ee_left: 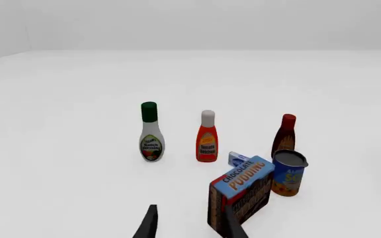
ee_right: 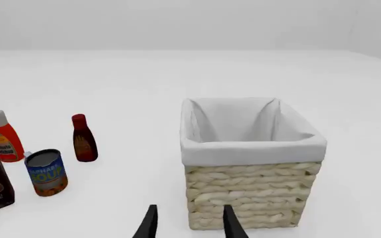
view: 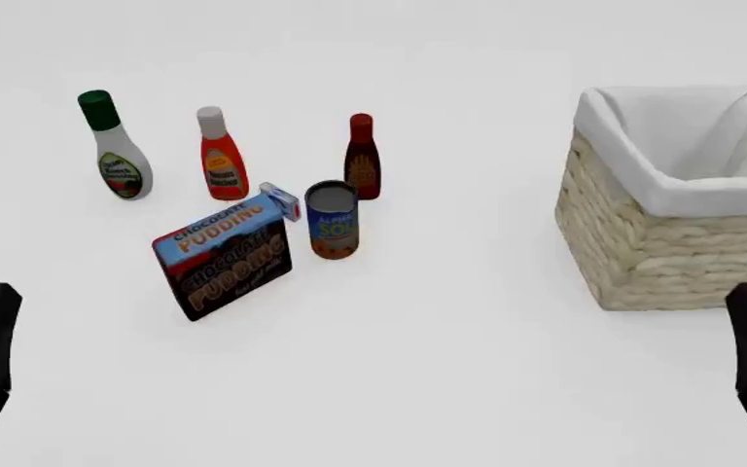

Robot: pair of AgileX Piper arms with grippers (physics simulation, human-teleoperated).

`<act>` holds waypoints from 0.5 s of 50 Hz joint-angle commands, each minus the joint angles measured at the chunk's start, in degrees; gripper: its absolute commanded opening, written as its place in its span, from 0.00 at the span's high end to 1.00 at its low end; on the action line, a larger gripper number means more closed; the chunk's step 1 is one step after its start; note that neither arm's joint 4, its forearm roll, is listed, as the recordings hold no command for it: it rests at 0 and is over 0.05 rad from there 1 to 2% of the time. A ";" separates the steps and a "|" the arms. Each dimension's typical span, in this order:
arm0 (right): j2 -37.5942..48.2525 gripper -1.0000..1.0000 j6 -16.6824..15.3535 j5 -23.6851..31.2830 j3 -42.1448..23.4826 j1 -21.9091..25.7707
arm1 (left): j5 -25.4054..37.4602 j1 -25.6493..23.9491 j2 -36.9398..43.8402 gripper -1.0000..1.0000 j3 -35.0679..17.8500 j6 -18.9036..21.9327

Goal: Pick the bbq sauce and place it in the basket.

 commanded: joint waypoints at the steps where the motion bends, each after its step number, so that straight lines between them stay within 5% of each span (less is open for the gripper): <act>1: 0.44 0.00 0.06 -0.20 -0.14 -0.11 | -0.09 0.00 0.36 0.00 -0.20 0.01; 25: 3.15 0.00 -0.73 -1.37 -1.66 1.26 | -0.09 0.00 0.36 0.00 -0.20 0.02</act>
